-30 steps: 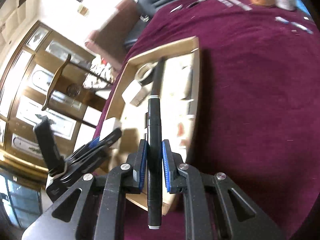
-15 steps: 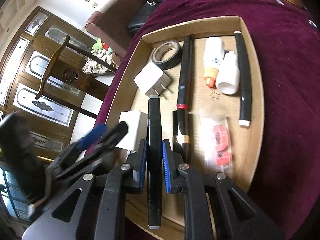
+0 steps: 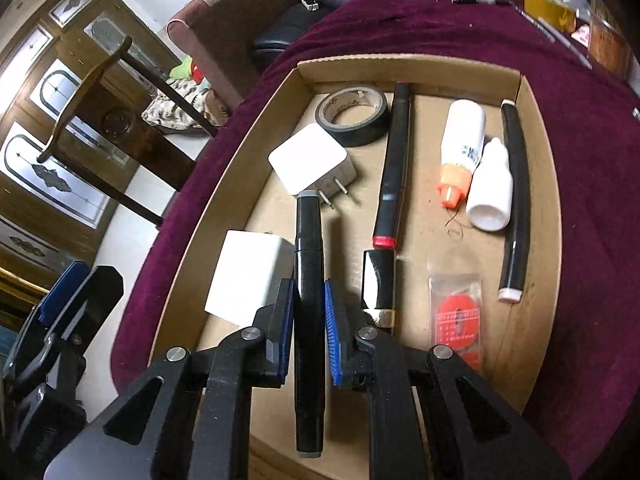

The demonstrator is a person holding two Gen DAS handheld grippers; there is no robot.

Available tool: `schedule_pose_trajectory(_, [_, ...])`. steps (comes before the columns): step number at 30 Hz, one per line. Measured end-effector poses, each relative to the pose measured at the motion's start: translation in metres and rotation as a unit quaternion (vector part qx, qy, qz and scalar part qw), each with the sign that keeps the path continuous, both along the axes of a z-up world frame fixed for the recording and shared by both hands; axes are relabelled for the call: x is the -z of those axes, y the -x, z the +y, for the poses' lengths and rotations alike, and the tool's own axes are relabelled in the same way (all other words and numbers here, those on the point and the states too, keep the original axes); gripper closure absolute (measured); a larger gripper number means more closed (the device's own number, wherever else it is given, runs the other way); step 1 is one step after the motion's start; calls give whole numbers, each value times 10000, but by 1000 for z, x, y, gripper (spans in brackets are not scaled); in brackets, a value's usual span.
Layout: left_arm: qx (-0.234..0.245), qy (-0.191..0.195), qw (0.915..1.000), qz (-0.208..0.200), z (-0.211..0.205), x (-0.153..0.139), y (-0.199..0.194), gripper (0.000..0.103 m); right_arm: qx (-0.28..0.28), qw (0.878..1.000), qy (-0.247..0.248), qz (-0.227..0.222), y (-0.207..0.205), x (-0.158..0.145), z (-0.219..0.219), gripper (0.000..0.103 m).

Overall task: Organize rigid objects
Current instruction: 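Lower the charger and marker into the tray and open both grippers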

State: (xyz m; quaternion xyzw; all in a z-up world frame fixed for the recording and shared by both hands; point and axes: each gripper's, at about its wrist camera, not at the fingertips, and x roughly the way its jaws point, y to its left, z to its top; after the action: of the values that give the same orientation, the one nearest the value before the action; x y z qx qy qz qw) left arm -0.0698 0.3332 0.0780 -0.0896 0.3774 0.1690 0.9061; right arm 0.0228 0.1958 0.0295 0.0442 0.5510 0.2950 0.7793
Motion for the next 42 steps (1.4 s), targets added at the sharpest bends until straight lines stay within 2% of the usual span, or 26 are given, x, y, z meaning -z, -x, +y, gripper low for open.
schedule_pose_trajectory(5, [-10, -17, 10000, 37, 0, 2, 0, 29, 43, 9997, 182, -163, -5, -2, 1, 90])
schedule_pose_trajectory(15, [-18, -22, 10000, 90, -2, 3, 1, 29, 148, 9993, 228, -249, -6, -1, 2, 89])
schedule_pose_trajectory(17, [-17, -36, 9999, 99, -4, 2, 1, 29, 162, 9993, 194, -291, -6, -4, 0, 85])
schedule_pose_trajectory(22, [8, -86, 9999, 122, -10, 0, 2, 29, 227, 9987, 53, -456, -3, -15, -9, 62])
schedule_pose_trajectory(42, [32, -248, 9995, 191, -28, -8, 18, 29, 380, 9968, -289, -644, 18, -35, -47, 62])
